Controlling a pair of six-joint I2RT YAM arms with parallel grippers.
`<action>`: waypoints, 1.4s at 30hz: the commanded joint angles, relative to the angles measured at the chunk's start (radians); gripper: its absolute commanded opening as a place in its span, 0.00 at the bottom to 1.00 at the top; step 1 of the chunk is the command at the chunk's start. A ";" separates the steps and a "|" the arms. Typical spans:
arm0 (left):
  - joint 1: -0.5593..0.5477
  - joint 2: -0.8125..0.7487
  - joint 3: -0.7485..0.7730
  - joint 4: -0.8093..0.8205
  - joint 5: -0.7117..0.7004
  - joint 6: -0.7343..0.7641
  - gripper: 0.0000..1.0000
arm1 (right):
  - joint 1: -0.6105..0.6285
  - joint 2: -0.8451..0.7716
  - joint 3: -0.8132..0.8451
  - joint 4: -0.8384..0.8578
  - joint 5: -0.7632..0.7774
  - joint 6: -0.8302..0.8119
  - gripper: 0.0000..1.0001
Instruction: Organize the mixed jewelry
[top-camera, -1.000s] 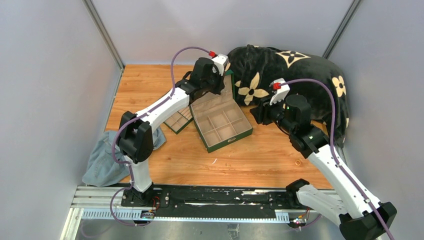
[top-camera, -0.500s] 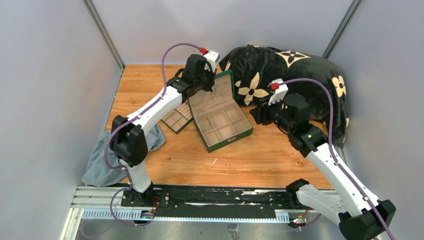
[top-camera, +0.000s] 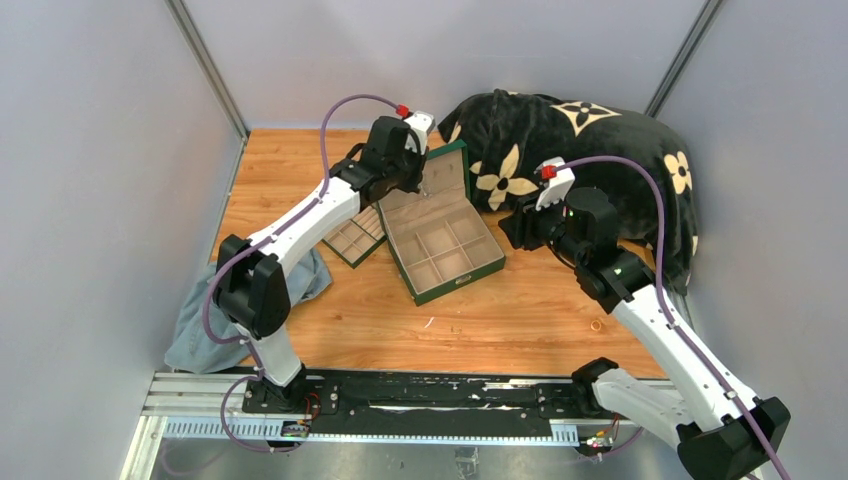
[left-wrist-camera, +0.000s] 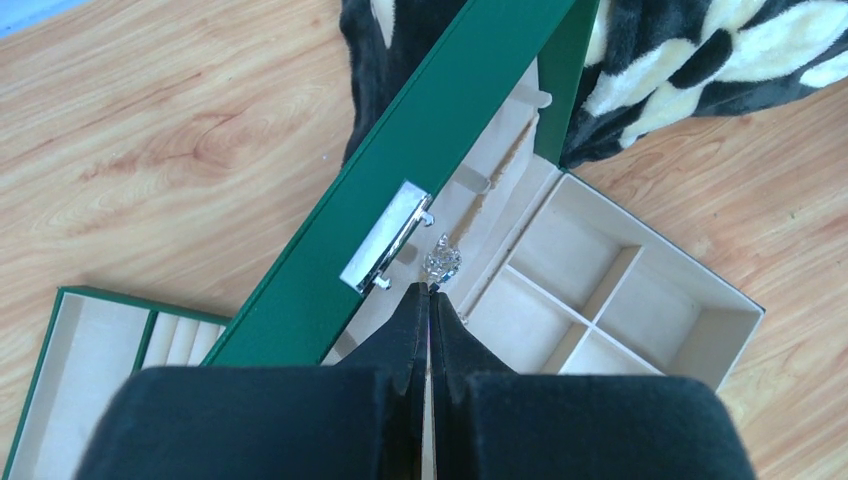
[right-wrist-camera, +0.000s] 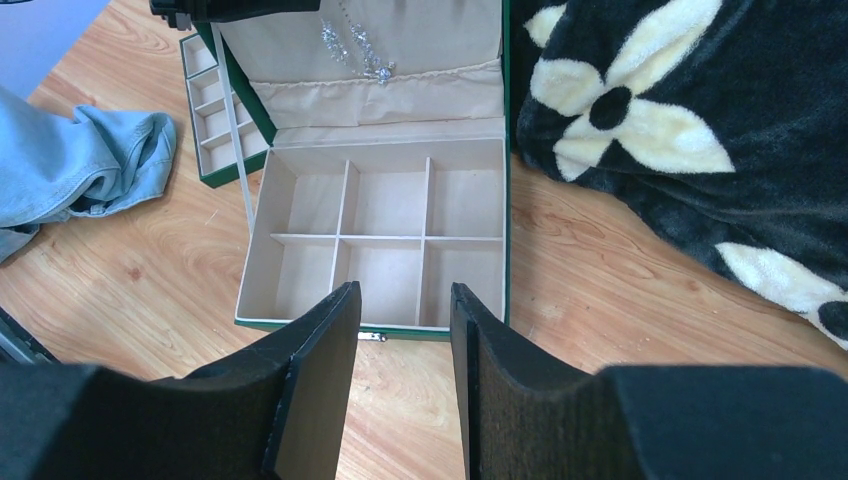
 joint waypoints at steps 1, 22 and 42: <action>0.001 -0.055 -0.023 -0.006 -0.021 -0.005 0.00 | 0.001 0.002 0.008 0.004 -0.008 -0.002 0.43; 0.001 0.009 0.016 0.052 -0.048 -0.059 0.00 | 0.001 0.005 0.006 0.018 -0.013 -0.006 0.43; 0.001 0.018 0.016 0.037 -0.144 -0.091 0.00 | -0.001 0.026 0.010 0.018 -0.015 -0.035 0.42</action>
